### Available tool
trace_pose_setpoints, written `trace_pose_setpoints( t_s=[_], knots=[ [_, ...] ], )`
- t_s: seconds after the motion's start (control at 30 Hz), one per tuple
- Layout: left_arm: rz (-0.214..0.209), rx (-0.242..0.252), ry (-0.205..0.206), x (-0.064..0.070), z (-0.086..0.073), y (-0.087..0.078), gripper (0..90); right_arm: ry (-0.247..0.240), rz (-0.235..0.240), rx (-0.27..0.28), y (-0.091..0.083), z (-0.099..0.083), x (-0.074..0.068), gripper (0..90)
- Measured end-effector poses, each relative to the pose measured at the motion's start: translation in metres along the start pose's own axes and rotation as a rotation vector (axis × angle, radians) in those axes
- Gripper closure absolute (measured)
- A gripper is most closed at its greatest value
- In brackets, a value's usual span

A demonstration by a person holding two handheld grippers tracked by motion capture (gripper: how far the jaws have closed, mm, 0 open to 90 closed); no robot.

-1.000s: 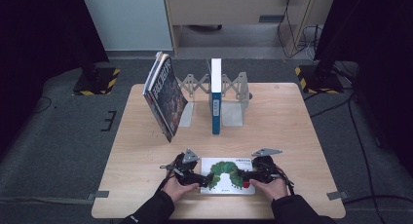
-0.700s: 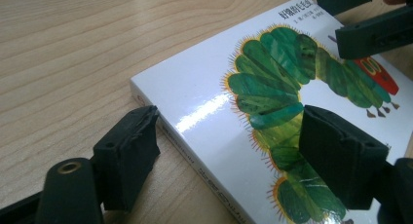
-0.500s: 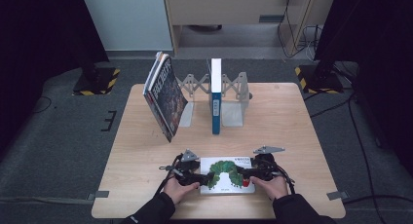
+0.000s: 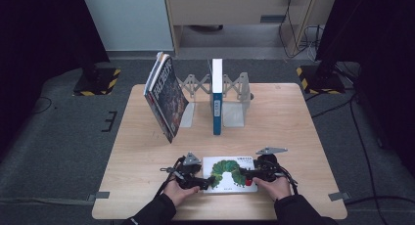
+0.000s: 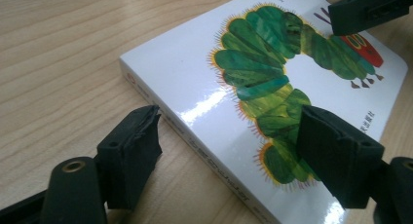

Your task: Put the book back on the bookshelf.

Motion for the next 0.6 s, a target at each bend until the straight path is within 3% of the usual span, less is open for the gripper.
trace_pose_setpoints(
  t_s=[0.1, 0.2, 0.6],
  knots=[
    [0.010, -0.002, 0.005, 0.002, 0.000, 0.001, 20.9, 0.015, 0.017, 0.015, -0.003, 0.001, 0.001, 26.7],
    [-0.007, 0.003, -0.014, 0.001, 0.001, 0.001, 20.3, 0.053, 0.053, 0.053, -0.008, 0.005, 0.003, 27.5],
    [-0.037, 0.047, -0.023, 0.002, 0.008, 0.011, 15.0, 0.086, 0.105, 0.194, -0.026, 0.022, 0.013, 28.1]
  ],
)
Point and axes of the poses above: each handheld gripper's, and its own axes: y roughly forward along the jaws, z roughly out of its top, x roughly to its right, the point moved 4 cm from there along y, roughly forward along the jaws, and after that the axes turned 4 degrees about -x, right-handed, at the moved point
